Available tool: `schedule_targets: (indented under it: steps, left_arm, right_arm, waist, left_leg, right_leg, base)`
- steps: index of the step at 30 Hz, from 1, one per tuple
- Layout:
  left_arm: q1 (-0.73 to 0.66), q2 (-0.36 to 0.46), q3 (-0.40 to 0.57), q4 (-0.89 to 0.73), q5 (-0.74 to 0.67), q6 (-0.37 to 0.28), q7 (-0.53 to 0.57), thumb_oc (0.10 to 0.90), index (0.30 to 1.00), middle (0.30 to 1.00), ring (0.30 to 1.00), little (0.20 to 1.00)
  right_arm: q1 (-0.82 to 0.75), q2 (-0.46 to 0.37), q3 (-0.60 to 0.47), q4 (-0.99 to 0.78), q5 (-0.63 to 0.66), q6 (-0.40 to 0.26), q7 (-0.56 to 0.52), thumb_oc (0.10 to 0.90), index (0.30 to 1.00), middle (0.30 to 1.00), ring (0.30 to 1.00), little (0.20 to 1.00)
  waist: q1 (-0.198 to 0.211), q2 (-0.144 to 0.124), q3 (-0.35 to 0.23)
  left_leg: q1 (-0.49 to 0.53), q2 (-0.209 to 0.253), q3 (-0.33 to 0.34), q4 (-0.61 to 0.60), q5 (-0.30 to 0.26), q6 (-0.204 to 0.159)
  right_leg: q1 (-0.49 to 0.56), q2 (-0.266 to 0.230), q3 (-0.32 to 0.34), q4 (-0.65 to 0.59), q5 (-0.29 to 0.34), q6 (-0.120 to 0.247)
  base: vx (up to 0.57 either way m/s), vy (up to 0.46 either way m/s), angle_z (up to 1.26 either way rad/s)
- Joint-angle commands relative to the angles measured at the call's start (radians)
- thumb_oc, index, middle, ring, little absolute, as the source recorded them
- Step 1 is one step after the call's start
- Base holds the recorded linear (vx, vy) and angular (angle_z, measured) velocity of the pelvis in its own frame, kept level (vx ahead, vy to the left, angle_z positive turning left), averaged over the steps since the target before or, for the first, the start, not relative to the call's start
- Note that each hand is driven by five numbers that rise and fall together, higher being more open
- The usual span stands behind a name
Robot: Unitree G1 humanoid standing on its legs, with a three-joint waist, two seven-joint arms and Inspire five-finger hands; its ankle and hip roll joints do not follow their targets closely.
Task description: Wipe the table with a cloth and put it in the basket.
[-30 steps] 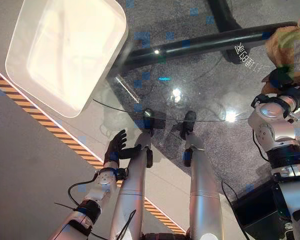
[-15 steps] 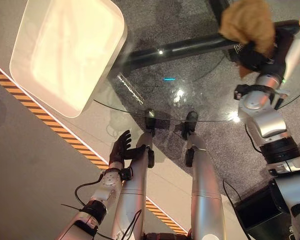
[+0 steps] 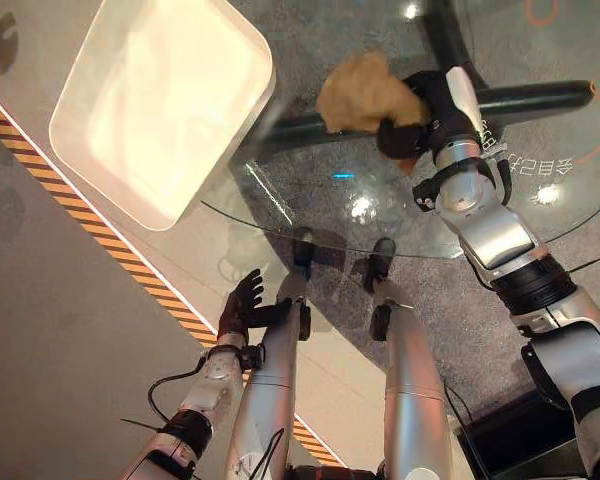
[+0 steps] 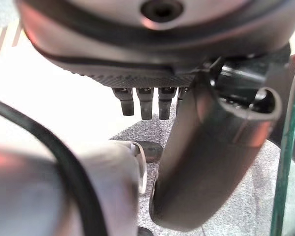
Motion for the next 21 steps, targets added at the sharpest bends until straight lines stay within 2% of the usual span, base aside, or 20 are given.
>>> schedule_targets:
  steps: [1,6,11,16,21]
  left_arm:
    - [0.095,0.027,-0.014,-0.020,0.021,-0.012,-0.022,0.800,0.900,0.900,0.900,0.900]
    - [0.100,0.044,-0.015,-0.031,0.022,-0.013,-0.019,0.800,0.900,0.900,0.900,0.900]
    - [0.098,0.057,-0.016,-0.043,0.017,-0.003,-0.016,0.800,0.900,0.900,0.900,0.900]
    - [0.094,0.061,-0.012,-0.042,0.015,0.003,-0.020,0.800,0.900,0.900,0.900,0.900]
    - [0.095,0.060,-0.017,-0.047,0.003,-0.010,-0.024,0.800,0.900,0.900,0.900,0.900]
  right_arm:
    - [0.079,0.019,0.165,-0.014,0.016,0.054,0.208,0.100,0.300,0.300,0.300,0.200]
    - [0.070,-0.022,0.202,-0.022,0.021,0.067,0.362,0.100,0.300,0.300,0.300,0.200]
    - [0.080,-0.047,0.225,-0.067,0.049,0.012,0.467,0.100,0.300,0.300,0.300,0.200]
    - [0.084,-0.057,0.236,-0.099,0.057,-0.024,0.487,0.100,0.300,0.300,0.300,0.200]
    - [0.087,-0.066,0.242,-0.141,0.069,-0.032,0.491,0.100,0.300,0.300,0.300,0.200]
  waist:
    - [0.042,0.024,-0.015]
    - [0.044,0.017,-0.015]
    - [0.042,0.015,-0.015]
    - [0.040,0.011,-0.015]
    - [0.038,0.010,-0.015]
  left_leg:
    - [0.011,-0.083,0.036,0.047,-0.128,0.040]
    - [0.013,-0.081,0.032,0.045,-0.124,0.037]
    - [0.019,-0.080,0.030,0.049,-0.123,0.035]
    - [0.023,-0.077,0.030,0.052,-0.123,0.034]
    - [0.018,-0.073,0.029,0.056,-0.123,0.033]
  right_leg:
    - [-0.007,0.034,-0.001,-0.072,0.039,0.061]
    - [-0.004,0.032,-0.010,-0.074,0.041,0.062]
    - [0.000,0.030,-0.014,-0.066,0.037,0.061]
    - [0.002,0.031,-0.016,-0.060,0.033,0.058]
    - [-0.005,0.030,-0.017,-0.052,0.030,0.055]
  base:
    - [0.00,-0.033,0.01]
    - [0.00,-0.043,0.01]
    - [-0.01,-0.030,0.01]
    - [0.00,-0.025,0.01]
    - [0.00,0.000,0.00]
